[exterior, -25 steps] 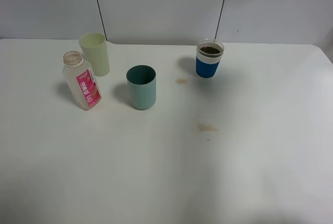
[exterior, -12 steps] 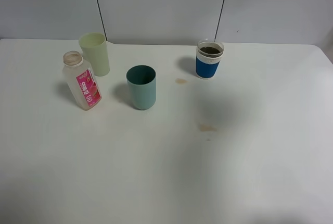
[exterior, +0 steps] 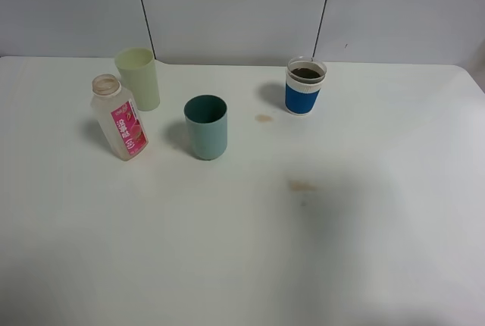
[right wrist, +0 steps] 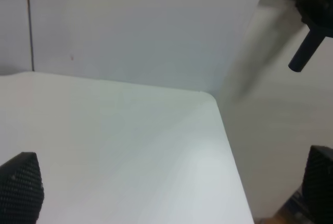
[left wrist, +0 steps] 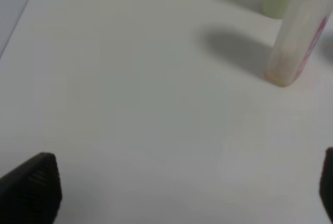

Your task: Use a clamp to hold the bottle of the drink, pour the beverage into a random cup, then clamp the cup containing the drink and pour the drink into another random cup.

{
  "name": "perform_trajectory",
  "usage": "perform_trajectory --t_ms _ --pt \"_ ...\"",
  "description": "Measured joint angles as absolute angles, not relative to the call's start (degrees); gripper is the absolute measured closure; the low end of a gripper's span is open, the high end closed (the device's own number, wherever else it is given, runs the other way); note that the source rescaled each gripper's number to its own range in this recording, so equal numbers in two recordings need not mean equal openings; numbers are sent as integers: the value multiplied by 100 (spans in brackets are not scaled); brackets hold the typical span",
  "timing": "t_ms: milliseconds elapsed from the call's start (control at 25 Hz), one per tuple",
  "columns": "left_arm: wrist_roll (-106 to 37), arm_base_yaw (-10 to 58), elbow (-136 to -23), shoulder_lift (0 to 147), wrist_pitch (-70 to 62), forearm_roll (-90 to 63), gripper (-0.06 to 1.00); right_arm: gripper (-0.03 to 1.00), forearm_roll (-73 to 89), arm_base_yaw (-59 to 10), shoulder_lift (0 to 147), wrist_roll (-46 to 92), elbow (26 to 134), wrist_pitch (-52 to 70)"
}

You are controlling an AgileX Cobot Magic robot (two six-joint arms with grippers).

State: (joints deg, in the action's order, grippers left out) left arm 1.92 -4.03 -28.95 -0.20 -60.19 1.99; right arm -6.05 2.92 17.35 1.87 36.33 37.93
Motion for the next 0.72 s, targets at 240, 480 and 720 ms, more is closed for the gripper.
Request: perform_trajectory --t_ms 240,480,720 --pt "192 -403 -2895 -20 -6019 199 -6 -3 -455 292 1045 367 3614 4599" --pt "192 -403 -2895 -20 -6019 199 -6 -3 -310 292 404 367 3614 5298" --pt "192 -403 -2895 -20 -6019 199 -6 -3 -310 292 -17 367 3614 5794"
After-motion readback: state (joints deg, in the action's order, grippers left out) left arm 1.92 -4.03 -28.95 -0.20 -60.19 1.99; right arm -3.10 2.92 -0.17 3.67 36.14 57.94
